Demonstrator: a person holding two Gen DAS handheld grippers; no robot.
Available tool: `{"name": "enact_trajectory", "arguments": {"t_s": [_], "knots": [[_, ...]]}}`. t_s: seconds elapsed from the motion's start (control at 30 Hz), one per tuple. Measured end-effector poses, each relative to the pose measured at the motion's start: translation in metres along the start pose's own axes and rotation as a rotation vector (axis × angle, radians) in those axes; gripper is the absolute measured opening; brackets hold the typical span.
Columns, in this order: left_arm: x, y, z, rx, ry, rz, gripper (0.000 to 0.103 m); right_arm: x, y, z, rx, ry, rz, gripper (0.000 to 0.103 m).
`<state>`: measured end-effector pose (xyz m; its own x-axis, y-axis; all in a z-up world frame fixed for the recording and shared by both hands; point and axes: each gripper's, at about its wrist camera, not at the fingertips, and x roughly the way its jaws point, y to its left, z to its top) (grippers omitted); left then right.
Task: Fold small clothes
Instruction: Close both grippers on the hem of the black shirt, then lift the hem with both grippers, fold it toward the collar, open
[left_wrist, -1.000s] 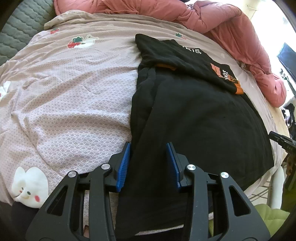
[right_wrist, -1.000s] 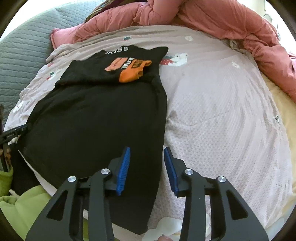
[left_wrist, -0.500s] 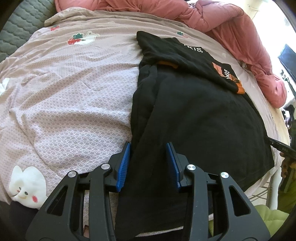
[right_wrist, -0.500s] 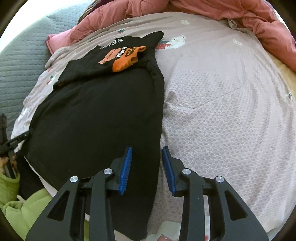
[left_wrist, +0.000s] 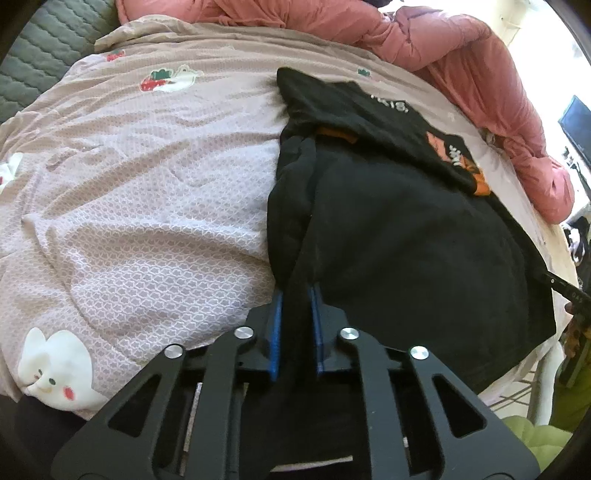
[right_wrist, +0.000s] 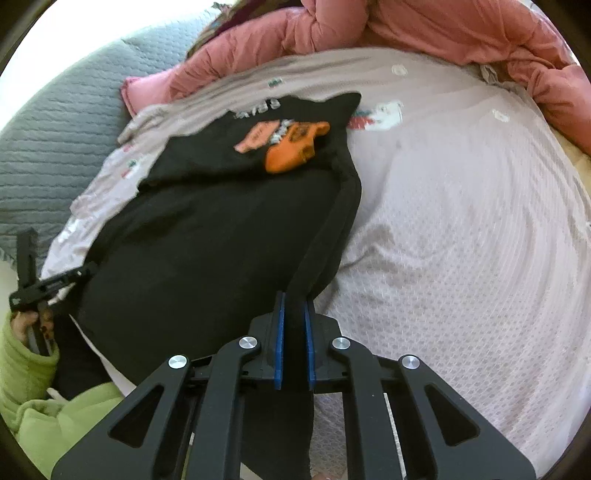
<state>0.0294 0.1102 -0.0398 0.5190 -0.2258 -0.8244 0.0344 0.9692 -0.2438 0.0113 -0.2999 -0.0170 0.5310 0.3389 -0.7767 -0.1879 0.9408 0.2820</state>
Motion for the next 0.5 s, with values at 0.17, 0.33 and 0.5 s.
{"name": "enact_trajectory", "arguments": {"t_s": [0.17,0.33,0.5], "knots": [[-0.020,-0.003,0.009,-0.006,-0.060,-0.017,0.005,-0.016,0.001,0.008,-0.002,-0.062,0.019,0.008],[-0.030,-0.004,0.021,-0.023,-0.092,-0.034,0.005,-0.028,-0.003,0.020,0.003,-0.125,0.033,0.008],[-0.033,-0.002,0.039,-0.059,-0.116,-0.036,0.005,-0.030,-0.005,0.035,0.007,-0.179,0.049,0.008]]}}
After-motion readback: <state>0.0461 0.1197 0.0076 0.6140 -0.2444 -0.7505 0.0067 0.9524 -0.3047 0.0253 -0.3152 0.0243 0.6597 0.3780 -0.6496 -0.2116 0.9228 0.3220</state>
